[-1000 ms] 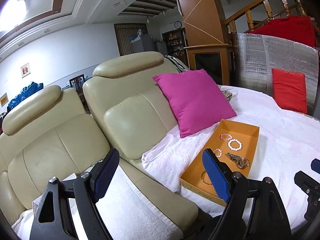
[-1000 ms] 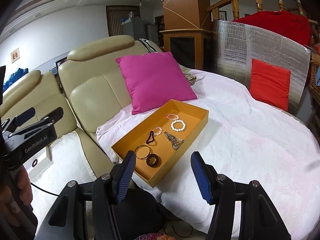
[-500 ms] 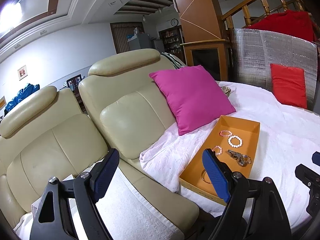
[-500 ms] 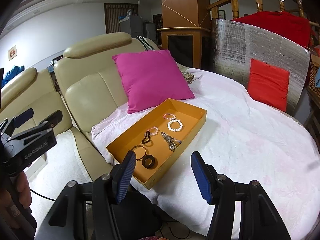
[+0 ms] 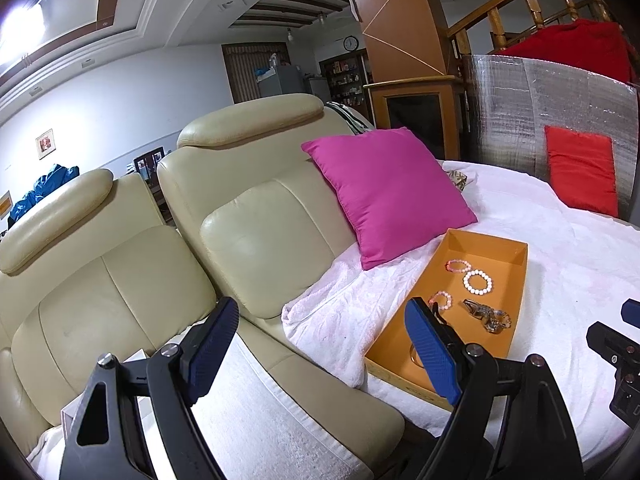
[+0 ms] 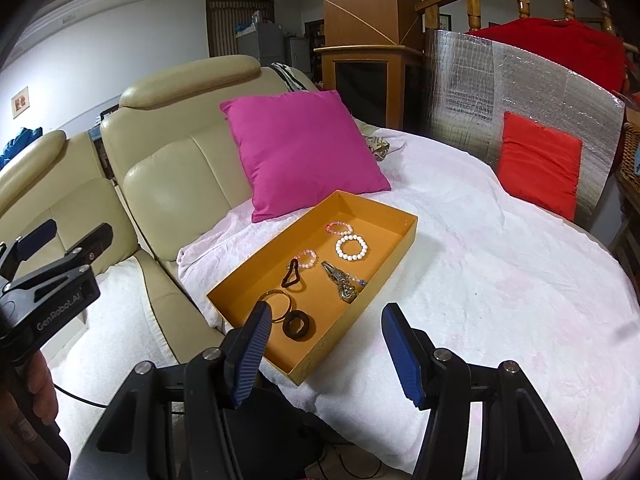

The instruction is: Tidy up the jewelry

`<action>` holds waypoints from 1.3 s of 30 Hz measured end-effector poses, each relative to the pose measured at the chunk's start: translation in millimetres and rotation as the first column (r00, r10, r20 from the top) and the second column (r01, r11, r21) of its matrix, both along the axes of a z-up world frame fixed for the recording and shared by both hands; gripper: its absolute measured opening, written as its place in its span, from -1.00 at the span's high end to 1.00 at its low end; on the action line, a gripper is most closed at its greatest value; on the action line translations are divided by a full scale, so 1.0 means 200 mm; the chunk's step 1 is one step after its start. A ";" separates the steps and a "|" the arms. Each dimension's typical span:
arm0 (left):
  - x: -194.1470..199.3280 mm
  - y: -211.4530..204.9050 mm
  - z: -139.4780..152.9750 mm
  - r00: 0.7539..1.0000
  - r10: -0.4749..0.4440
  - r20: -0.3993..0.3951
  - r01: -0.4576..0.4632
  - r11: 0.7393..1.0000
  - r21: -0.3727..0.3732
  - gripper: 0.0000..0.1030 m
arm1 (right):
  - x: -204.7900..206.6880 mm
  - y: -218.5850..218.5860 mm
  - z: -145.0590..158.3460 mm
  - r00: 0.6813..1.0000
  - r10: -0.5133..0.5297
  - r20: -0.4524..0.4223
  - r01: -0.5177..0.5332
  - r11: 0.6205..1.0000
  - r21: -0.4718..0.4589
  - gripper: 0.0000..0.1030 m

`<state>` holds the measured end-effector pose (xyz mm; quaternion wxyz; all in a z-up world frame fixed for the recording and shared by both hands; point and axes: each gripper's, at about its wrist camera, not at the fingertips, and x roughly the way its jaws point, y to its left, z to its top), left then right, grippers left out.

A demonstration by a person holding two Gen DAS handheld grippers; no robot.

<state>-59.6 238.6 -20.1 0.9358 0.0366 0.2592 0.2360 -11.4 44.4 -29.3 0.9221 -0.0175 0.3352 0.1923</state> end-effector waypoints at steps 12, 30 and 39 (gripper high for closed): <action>0.04 0.04 -0.04 1.000 0.006 -0.014 -0.006 1.000 -0.007 -0.66 | 0.05 0.05 -0.04 1.000 0.004 -0.020 -0.004 1.000 -0.014 -0.19; 0.13 0.08 -0.10 1.000 0.000 -0.031 0.000 1.000 -0.025 -0.66 | 0.16 0.10 -0.07 0.999 -0.004 -0.032 0.002 0.999 -0.047 -0.19; 0.16 0.10 -0.11 0.999 -0.007 -0.037 0.006 0.999 -0.046 -0.66 | 0.20 0.13 -0.08 0.999 -0.006 -0.037 0.003 0.998 -0.064 -0.19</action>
